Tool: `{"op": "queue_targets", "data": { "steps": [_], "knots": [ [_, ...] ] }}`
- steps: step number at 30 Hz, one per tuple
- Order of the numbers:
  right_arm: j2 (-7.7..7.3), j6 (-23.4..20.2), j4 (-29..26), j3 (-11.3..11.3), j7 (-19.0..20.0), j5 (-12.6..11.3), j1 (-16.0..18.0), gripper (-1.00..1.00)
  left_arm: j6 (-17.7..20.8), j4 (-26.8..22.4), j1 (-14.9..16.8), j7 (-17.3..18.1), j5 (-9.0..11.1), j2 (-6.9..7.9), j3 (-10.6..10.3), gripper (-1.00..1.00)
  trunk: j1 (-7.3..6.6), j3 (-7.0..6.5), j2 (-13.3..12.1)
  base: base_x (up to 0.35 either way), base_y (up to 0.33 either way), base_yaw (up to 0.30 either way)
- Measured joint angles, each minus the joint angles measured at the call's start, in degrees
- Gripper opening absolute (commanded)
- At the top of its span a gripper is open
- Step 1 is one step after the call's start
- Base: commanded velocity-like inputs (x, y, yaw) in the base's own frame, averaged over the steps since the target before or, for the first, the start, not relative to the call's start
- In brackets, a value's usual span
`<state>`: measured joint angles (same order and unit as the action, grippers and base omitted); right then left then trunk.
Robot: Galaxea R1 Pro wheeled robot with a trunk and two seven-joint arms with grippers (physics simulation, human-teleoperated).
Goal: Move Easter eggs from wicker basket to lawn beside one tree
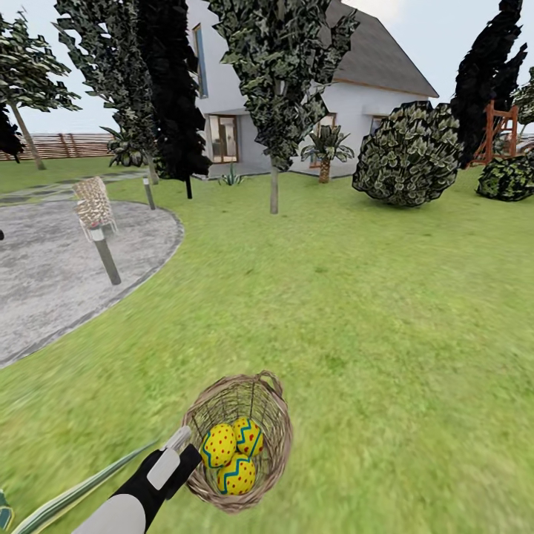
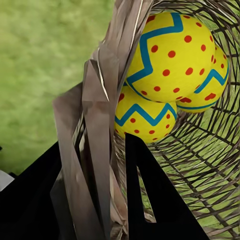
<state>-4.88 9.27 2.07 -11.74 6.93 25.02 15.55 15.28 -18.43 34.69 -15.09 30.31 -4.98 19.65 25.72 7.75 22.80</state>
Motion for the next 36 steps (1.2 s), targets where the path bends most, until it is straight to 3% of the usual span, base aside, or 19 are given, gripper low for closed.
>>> {"op": "queue_targets", "data": {
  "steps": [36],
  "knots": [
    [0.00,0.0,0.0,0.0,0.0,0.0,0.0,1.00,0.0,0.0,0.0,0.0,0.0,-0.05,0.0,-1.00,0.00,0.00,0.0,0.301,-0.160,0.000]
  ]
}}
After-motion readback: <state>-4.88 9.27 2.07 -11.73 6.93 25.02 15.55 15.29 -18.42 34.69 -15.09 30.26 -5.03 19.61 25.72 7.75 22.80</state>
